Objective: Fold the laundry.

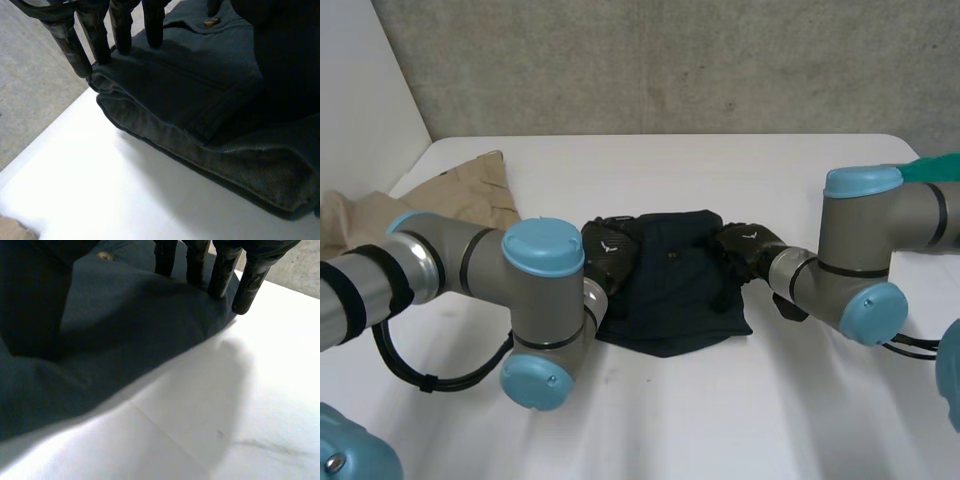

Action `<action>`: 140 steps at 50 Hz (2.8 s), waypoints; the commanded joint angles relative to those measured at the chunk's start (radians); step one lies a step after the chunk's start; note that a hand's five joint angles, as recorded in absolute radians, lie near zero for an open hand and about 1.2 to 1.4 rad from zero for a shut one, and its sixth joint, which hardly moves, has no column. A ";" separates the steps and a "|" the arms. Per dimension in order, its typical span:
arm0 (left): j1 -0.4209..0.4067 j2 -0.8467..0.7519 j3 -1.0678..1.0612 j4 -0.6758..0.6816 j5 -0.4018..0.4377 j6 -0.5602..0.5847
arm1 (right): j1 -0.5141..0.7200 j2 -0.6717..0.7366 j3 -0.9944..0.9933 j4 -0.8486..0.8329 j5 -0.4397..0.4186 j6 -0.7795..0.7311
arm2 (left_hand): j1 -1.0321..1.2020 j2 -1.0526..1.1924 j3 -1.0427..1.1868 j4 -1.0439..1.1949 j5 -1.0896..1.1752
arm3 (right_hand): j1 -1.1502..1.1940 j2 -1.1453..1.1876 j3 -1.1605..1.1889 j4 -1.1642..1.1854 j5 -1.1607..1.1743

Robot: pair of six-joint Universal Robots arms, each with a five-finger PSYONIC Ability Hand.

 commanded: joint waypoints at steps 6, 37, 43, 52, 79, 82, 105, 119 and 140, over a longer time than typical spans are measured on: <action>0.007 0.052 0.023 0.000 0.080 -0.008 | 0.008 -0.173 0.070 -0.032 0.046 -0.093 | -0.003 -0.014 -0.020 -0.013 -0.029 | 0.008 -0.026 -0.015 -0.059 -0.062; 0.105 0.448 -0.031 -0.195 0.584 -0.217 | 0.209 -0.248 0.664 -0.690 0.155 -0.255 | 0.018 0.007 0.000 0.008 -0.009 | 0.008 -0.026 -0.015 -0.059 -0.062; 0.102 0.446 -0.034 -0.195 0.584 -0.217 | 0.207 -0.196 0.591 -0.716 0.170 -0.286 | 0.018 0.007 0.000 0.008 -0.009 | 0.008 -0.026 -0.015 -0.059 -0.062; 0.102 0.452 -0.034 -0.192 0.584 -0.219 | 0.206 -0.151 0.478 -0.721 0.163 -0.284 | 0.018 0.007 0.000 0.008 -0.009 | 0.246 0.213 0.224 0.180 0.177; 0.101 0.457 -0.048 -0.190 0.584 -0.223 | -0.021 -0.182 0.317 -0.661 0.008 -0.281 | 0.018 0.007 0.000 0.008 -0.009 | 1.229 1.196 1.207 1.163 1.160; 0.099 0.458 -0.047 -0.189 0.584 -0.223 | -0.095 -0.202 0.286 -0.702 -0.089 -0.271 | 0.018 0.007 0.000 0.008 -0.009 | 1.229 1.196 1.207 1.163 1.160; 0.087 0.477 -0.047 -0.187 0.584 -0.226 | -0.586 -0.153 0.016 -1.064 -0.348 0.211 | 0.021 0.010 0.003 0.011 -0.006 | 1.229 1.196 1.207 1.163 1.160; 0.070 0.465 -0.065 -0.186 0.584 -0.251 | -0.810 0.137 -0.021 -1.133 -0.618 0.231 | 0.027 0.016 0.009 0.017 0.000 | 1.229 1.196 1.207 1.163 1.160; 0.053 0.457 -0.068 -0.183 0.564 -0.252 | -0.848 0.146 -0.008 -1.127 -0.687 0.223 | 0.027 0.016 0.009 0.017 0.000 | 0.765 0.732 0.742 0.699 0.696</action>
